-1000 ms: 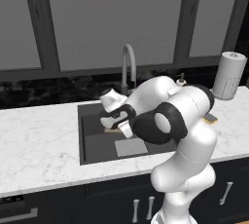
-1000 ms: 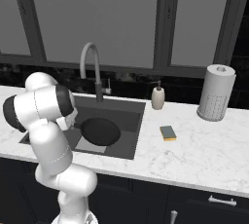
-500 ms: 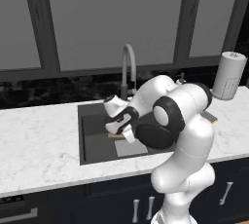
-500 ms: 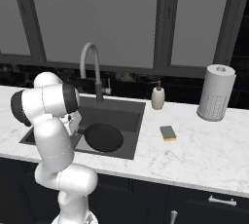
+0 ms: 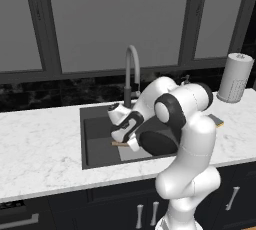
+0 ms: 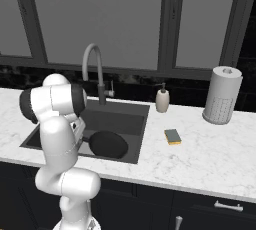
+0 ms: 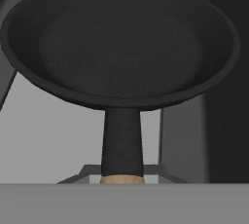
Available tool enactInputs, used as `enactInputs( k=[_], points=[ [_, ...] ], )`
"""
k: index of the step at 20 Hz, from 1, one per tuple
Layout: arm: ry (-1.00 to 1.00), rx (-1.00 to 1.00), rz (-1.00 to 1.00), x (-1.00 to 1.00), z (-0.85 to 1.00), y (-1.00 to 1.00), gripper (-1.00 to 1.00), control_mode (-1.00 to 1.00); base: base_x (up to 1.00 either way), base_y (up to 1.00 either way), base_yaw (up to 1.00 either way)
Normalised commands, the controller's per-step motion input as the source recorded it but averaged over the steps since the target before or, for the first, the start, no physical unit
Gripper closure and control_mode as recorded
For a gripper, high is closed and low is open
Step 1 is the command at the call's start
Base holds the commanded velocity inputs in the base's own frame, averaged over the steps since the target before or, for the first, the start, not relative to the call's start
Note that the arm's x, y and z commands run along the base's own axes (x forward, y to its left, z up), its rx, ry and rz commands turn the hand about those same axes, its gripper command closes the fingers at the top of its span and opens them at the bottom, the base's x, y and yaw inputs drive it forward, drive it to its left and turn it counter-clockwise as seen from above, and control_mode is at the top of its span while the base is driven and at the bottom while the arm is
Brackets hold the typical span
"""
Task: Pick the pan and sponge and place them into the sink. Then turn on the water.
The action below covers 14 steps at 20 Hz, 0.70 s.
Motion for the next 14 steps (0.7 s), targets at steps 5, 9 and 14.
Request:
enactInputs(
  k=[5,9,14],
  points=[
    [-0.01,0.0,0.0,0.15,-0.27,0.0,1.0,-1.0,0.0,0.0,0.0],
    [-0.03,0.0,0.0,0.15,-0.28,0.0,1.0,-1.0,0.0,0.0,0.0],
    [-0.03,0.0,0.0,0.15,-0.28,0.0,1.0,-1.0,0.0,0.0,0.0]
  ],
)
